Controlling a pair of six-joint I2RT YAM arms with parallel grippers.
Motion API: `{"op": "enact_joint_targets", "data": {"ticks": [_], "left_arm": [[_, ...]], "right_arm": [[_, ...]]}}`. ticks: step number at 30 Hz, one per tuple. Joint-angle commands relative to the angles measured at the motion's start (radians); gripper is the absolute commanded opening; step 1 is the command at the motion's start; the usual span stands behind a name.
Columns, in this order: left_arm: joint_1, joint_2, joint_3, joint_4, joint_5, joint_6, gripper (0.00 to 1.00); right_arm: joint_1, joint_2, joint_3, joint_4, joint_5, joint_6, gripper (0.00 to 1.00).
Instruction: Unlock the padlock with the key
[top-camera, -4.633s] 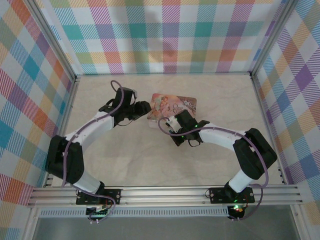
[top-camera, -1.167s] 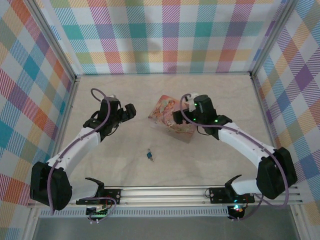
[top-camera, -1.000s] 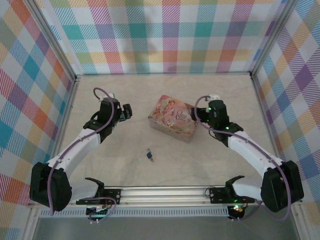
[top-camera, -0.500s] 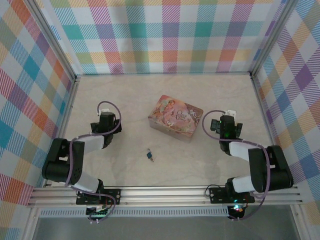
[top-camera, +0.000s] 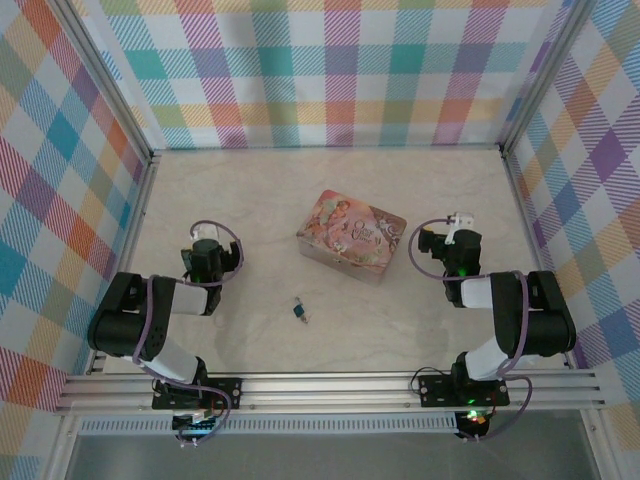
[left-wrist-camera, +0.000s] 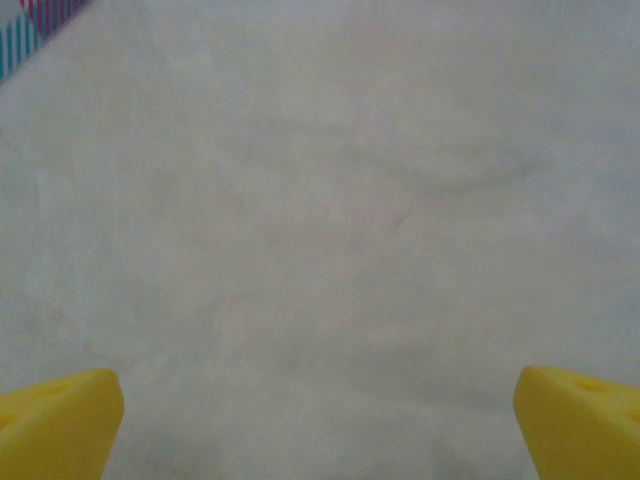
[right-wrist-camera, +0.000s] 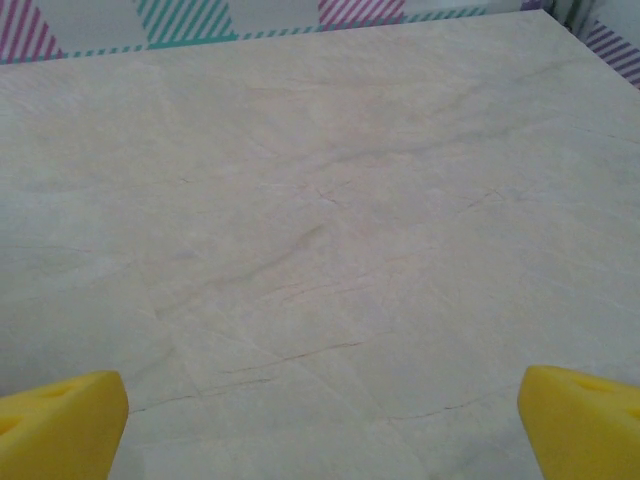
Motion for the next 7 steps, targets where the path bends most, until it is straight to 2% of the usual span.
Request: {"op": "enact_joint_targets", "data": {"ticks": [1,7], "left_arm": [[0.009,-0.003,0.043,0.043,0.006,-0.005,1.00],[0.005,0.001,0.035,0.071,0.004,0.005,1.00]], "right_arm": [[0.003,0.002,0.011,0.031,-0.023,-0.017,1.00],[-0.001,-0.002,0.005,0.045,-0.031,-0.016,1.00]]}}
